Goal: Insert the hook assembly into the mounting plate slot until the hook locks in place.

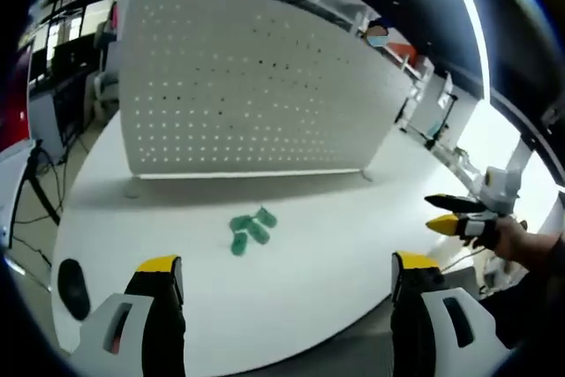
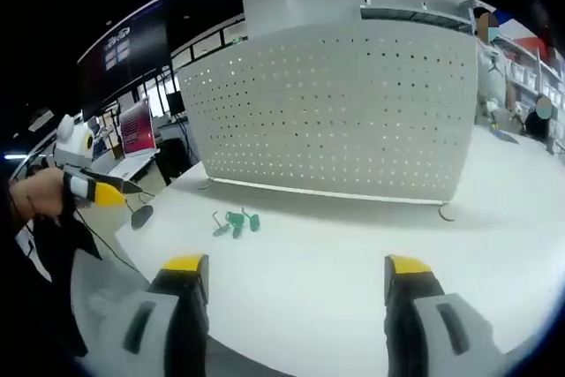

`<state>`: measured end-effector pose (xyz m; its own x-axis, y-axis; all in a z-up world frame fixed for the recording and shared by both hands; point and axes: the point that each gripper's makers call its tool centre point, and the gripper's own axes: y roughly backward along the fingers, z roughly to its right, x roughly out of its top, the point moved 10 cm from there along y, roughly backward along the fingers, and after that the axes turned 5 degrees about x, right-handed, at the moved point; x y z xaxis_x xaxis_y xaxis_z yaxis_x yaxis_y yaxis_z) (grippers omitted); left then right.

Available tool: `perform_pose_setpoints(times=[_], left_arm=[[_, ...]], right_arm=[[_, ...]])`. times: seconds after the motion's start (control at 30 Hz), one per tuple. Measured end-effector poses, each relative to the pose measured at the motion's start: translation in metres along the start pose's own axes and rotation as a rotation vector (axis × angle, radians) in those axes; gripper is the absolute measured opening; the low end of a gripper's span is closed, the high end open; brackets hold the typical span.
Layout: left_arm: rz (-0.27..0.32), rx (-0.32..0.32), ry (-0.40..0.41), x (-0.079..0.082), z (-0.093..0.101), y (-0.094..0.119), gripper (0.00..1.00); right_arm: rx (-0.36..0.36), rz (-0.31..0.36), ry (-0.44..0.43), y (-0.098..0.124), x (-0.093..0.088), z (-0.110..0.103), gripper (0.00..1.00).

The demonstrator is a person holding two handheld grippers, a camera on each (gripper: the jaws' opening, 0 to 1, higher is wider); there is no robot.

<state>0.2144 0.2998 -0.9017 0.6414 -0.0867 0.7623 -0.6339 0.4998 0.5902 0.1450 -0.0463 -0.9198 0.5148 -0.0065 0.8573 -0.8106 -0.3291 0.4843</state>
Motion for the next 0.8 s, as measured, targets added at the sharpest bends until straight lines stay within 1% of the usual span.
perform_pose_setpoints(times=[0.07, 0.27, 0.33, 0.53, 0.67, 0.8], left_arm=[[-0.002, 0.0, -0.005, -0.001, 0.002, 0.001, 0.99], [-0.013, -0.006, -0.005, -0.005, 0.004, 0.004, 0.99], [-0.014, -0.004, -0.005, -0.005, 0.004, 0.005, 0.99], [0.013, 0.007, 0.012, -0.005, 0.005, 0.013, 0.99], [0.012, 0.02, 0.02, -0.009, 0.004, 0.015, 0.99], [0.012, 0.028, 0.025, -0.014, 0.005, 0.02, 0.99]], right_arm=[[-0.002, 0.001, -0.011, 0.002, 0.0, 0.003, 0.78], [-0.023, 0.035, -0.035, 0.009, 0.005, 0.004, 0.79], [-0.02, 0.035, -0.035, 0.009, 0.004, 0.003, 0.79], [-0.005, 0.019, -0.03, 0.013, 0.001, 0.0, 0.79], [0.009, 0.02, -0.019, 0.012, 0.003, -0.001, 0.78], [0.025, 0.022, -0.011, 0.01, 0.003, -0.001, 0.76]])
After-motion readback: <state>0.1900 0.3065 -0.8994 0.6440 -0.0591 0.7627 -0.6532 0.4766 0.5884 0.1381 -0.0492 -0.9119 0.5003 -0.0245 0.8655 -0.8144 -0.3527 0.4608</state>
